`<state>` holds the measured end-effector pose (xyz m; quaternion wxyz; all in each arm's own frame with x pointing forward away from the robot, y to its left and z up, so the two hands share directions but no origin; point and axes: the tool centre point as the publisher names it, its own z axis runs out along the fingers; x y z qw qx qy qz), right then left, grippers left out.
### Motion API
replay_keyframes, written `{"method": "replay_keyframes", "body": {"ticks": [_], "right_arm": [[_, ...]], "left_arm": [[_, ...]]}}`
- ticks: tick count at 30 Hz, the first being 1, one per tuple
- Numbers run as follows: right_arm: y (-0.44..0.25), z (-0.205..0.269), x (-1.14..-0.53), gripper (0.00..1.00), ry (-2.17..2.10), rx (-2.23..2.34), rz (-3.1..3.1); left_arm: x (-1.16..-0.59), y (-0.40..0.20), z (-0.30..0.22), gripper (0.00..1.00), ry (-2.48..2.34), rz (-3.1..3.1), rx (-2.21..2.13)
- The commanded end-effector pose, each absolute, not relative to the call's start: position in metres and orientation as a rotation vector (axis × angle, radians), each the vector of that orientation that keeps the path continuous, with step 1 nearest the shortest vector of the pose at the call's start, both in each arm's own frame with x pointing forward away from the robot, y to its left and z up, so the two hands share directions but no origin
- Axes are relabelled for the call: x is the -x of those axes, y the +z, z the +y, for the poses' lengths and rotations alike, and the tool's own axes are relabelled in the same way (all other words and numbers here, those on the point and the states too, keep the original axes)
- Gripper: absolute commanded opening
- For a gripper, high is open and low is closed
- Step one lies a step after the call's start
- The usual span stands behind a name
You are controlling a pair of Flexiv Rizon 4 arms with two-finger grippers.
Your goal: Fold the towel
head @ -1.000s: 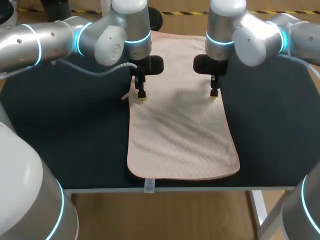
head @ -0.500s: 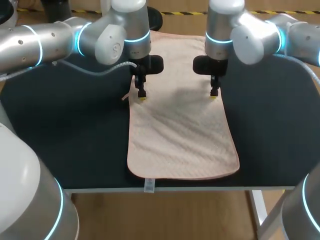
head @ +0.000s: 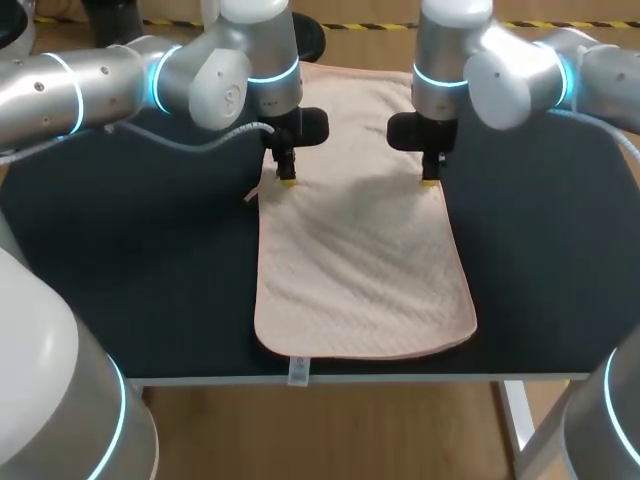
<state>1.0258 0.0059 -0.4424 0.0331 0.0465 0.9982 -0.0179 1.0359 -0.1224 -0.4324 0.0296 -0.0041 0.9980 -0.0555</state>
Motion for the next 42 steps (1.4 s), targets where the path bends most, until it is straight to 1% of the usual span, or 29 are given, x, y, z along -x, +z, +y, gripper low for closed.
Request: {"method": "replay_keyframes", "body": {"ticks": [1,8,13,14,15,24,30,42], "right_arm": [[-0.428,-0.002,-1.014,0.00,-0.039,-0.130,3.052],[-0.395,-0.002,-1.008,0.00,0.009,-0.106,3.002],[-0.393,-0.001,-1.007,0.00,0.018,-0.100,2.982],[-0.396,0.000,-1.007,0.00,0.015,-0.096,2.985],[-0.399,0.001,-1.006,0.00,0.012,-0.093,2.989],[-0.404,0.006,-1.005,0.00,0.019,-0.084,3.006],[-0.403,0.007,-1.006,0.00,0.013,-0.072,3.006],[-0.402,0.006,-1.007,0.00,0.005,-0.069,3.006]], "left_arm": [[-1.027,-0.412,-0.116,0.00,-0.165,3.059,0.019],[-1.024,-0.378,-0.123,0.00,-0.134,3.018,0.015],[-1.020,-0.376,-0.128,0.00,-0.080,3.002,-0.019],[-1.019,-0.379,-0.127,0.55,-0.093,2.999,-0.011],[-1.019,-0.382,-0.125,1.00,-0.101,3.000,-0.016],[-1.015,-0.418,-0.104,1.00,-0.054,3.049,0.067],[-1.018,-0.434,-0.106,1.00,-0.079,3.057,0.063],[-1.031,-0.443,-0.113,1.00,-0.113,3.020,0.018]]}}
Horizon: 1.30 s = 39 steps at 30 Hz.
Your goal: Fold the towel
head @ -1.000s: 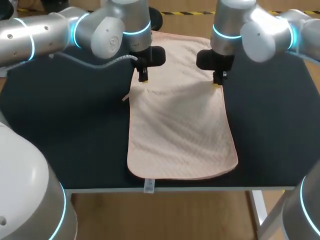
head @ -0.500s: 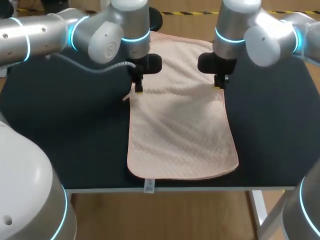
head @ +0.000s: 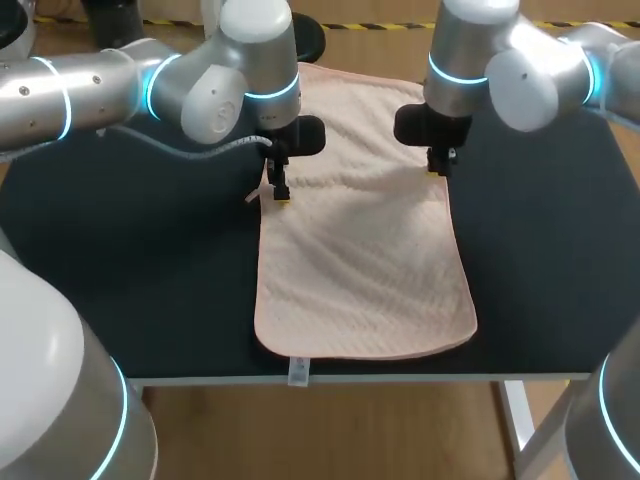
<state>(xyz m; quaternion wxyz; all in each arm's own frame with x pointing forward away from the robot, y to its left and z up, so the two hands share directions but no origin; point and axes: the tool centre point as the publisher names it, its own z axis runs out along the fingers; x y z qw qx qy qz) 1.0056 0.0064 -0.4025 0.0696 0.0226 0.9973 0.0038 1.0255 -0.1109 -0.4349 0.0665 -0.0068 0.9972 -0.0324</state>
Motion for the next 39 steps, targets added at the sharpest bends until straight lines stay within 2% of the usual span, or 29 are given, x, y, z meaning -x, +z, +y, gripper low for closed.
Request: {"method": "replay_keyframes", "body": {"ticks": [1,3,21,31,39], "right_arm": [[-0.402,0.005,-1.007,0.00,0.004,-0.071,3.006],[-0.401,0.005,-1.007,0.00,0.002,-0.074,3.005],[-0.402,0.007,-1.009,0.00,0.002,-0.059,3.002],[-0.382,0.009,-1.008,0.00,0.016,-0.040,2.956],[-0.316,0.006,-1.017,0.00,0.044,-0.017,2.838]], "left_arm": [[-1.031,-0.443,-0.113,0.48,-0.113,3.020,0.016],[-1.031,-0.443,-0.113,0.00,-0.123,3.019,0.015],[-1.016,-0.425,-0.109,0.00,-0.167,3.016,0.025],[-1.025,-0.368,-0.111,0.00,-0.123,2.916,-0.003],[-1.036,-0.294,-0.108,0.00,-0.089,2.770,0.042]]}}
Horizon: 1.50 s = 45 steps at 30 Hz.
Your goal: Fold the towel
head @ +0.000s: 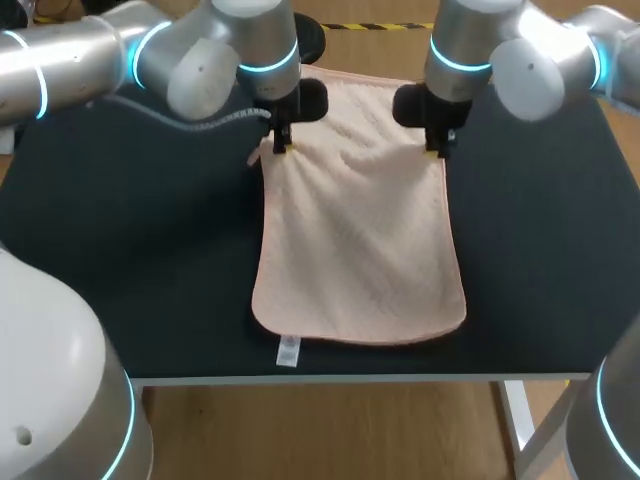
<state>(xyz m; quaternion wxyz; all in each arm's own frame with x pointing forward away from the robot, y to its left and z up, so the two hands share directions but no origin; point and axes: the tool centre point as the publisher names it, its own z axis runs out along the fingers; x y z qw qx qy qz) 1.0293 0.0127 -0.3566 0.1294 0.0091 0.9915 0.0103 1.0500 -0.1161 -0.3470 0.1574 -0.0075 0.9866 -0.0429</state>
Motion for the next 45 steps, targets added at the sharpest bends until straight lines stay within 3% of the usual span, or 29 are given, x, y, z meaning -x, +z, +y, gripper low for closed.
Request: {"method": "replay_keyframes", "body": {"ticks": [1,14,30,40,45], "right_arm": [[-0.307,0.005,-1.018,0.00,0.047,-0.012,2.819],[-0.204,0.007,-1.057,0.00,0.101,0.042,2.626],[-0.077,0.036,-1.149,0.00,0.159,0.097,2.408],[-0.045,0.055,-1.206,0.00,0.089,0.112,2.331],[-0.056,0.059,-1.196,0.00,0.097,0.154,2.349]], "left_arm": [[-1.037,-0.283,-0.107,0.00,-0.085,2.750,0.049],[-1.073,-0.169,-0.098,0.00,-0.032,2.503,0.140],[-1.145,-0.055,-0.093,0.00,0.022,2.254,0.241],[-1.161,-0.021,-0.084,0.00,-0.009,2.137,0.341],[-1.156,-0.038,-0.091,0.00,0.019,2.164,0.329]]}}
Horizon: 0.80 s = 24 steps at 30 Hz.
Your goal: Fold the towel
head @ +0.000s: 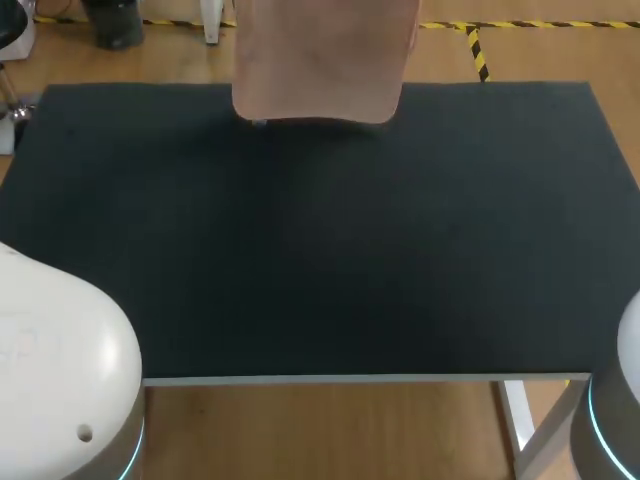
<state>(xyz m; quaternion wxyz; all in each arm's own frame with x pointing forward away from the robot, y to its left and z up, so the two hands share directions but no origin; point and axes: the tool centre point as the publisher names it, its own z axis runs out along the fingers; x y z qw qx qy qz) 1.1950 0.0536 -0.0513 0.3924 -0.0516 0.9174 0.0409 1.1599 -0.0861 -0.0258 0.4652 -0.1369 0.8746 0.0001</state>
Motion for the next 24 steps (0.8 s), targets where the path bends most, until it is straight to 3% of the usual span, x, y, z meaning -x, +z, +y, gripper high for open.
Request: {"method": "replay_keyframes", "body": {"ticks": [1,14,24], "right_arm": [[-0.061,0.060,-1.190,0.00,0.093,0.165,2.347],[-0.136,0.040,-1.074,0.00,0.124,0.265,2.415],[-0.177,0.028,-0.998,0.00,0.227,0.212,2.478]], "left_arm": [[-1.152,-0.045,-0.092,0.00,0.017,2.178,0.323],[-1.037,-0.131,-0.086,0.00,-0.008,2.309,0.401],[-0.975,-0.142,-0.081,0.00,-0.004,2.341,0.430]]}}
